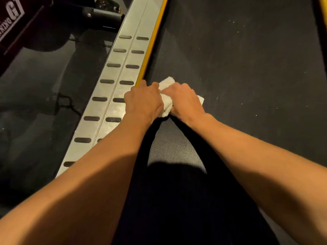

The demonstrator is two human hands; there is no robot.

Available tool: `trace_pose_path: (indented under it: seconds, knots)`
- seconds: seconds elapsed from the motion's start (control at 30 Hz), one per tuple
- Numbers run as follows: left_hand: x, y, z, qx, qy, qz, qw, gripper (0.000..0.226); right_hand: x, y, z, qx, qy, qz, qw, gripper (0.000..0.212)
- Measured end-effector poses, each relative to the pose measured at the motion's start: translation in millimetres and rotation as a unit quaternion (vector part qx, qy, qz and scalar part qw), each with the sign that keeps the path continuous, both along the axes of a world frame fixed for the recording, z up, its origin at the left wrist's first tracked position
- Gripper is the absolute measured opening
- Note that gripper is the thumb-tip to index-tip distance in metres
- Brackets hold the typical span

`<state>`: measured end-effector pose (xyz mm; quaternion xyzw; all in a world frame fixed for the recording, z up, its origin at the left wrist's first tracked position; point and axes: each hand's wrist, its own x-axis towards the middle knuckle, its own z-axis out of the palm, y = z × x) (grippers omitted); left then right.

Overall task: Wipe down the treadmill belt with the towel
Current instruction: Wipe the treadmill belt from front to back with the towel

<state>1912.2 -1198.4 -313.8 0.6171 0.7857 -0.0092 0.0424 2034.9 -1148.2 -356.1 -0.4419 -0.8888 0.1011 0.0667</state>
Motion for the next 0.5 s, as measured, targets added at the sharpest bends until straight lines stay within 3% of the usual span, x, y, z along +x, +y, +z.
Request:
trace_pose_path:
  seconds: [0.17, 0.3, 0.33, 0.43, 0.5]
  knots:
    - [-2, -7, -1, -0.009, 0.023, -0.018, 1.000, 0.031, -11, -3, 2, -0.023, 0.025, -0.050, 0.998, 0.038]
    - [-6, -7, 1, -0.017, 0.016, -0.020, 1.000, 0.033, 7, -47, 6, -0.053, 0.023, 0.140, 0.988, 0.028]
    - [-6, -8, 1, -0.020, 0.014, -0.016, 1.000, 0.033, 11, -39, 7, -0.061, 0.024, 0.139, 0.988, 0.021]
    - [-2, -12, -1, -0.029, 0.017, -0.007, 0.999, 0.035, 20, 13, 4, -0.036, 0.043, -0.008, 0.998, 0.019]
    - [2, -13, -2, -0.035, 0.015, 0.001, 0.999, 0.037, 23, 22, -1, -0.040, 0.050, -0.050, 0.997, 0.020]
